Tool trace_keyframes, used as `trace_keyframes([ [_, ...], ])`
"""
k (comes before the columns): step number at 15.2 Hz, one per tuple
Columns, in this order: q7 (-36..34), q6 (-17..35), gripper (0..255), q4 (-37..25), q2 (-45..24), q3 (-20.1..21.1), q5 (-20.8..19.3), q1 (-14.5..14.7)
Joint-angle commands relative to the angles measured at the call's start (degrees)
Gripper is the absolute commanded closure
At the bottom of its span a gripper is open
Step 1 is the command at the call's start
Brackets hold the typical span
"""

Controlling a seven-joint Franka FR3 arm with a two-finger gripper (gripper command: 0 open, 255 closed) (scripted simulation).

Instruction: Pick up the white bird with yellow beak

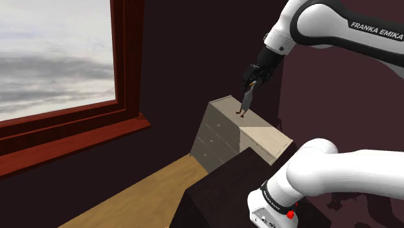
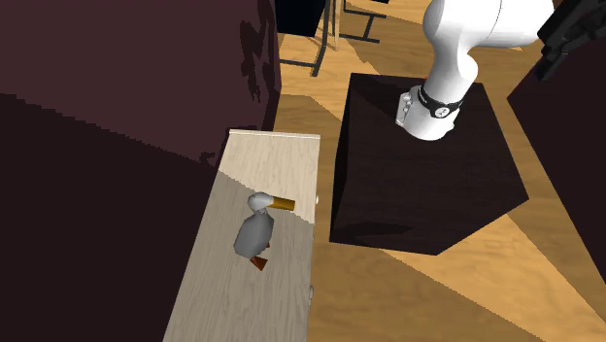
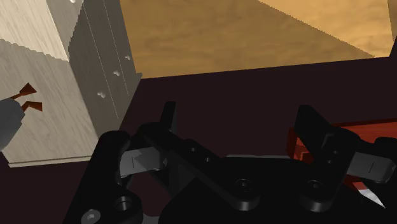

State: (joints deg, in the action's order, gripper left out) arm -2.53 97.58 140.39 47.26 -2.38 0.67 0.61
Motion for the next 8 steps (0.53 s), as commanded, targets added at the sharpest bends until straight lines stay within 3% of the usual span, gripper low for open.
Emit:
trace_keyframes([
  [1,0.00,0.00,0,0.00,0.00,0.00,0.00,0.00],
  [8,4.14,5.11,0,-4.19,-11.13,-5.05,-5.49,-3.59],
])
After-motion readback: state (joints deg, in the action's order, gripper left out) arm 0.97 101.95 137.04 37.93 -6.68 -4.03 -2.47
